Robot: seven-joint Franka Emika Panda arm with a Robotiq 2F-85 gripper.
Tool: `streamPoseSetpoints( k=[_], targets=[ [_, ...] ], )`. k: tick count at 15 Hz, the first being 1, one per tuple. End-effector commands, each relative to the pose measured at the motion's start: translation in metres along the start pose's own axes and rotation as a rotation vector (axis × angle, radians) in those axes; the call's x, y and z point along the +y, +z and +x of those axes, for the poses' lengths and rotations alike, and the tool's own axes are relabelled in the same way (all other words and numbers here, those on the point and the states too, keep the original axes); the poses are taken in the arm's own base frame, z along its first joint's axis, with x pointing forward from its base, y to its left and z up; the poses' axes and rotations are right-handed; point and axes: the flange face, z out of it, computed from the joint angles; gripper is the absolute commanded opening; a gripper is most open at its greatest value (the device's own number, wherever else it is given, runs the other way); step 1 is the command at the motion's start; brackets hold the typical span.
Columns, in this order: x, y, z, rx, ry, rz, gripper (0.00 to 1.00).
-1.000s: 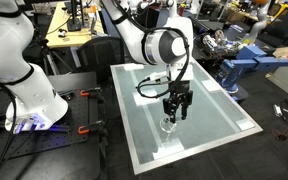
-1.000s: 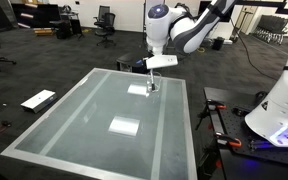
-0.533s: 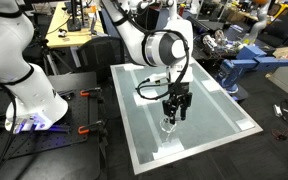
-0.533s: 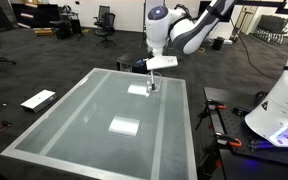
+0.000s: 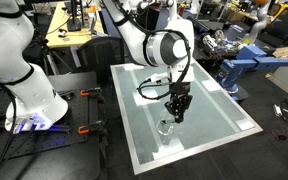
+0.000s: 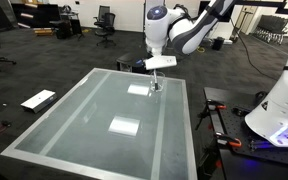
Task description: Move the marker from the colourless cup then put it on the table
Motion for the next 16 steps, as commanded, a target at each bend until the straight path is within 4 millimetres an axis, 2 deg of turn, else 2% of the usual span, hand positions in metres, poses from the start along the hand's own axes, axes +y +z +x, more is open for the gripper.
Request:
streamPoseSetpoints(
  k=[1, 10, 16],
  targets=[
    [-0.003, -0.005, 0.003, 0.003, -0.012, 0.016, 0.05],
    [-0.006, -0.037, -0.005, 0.077, -0.005, 0.045, 0.05],
    [0.005, -0.078, -0.005, 0.150, 0.047, 0.048, 0.05]
  ],
)
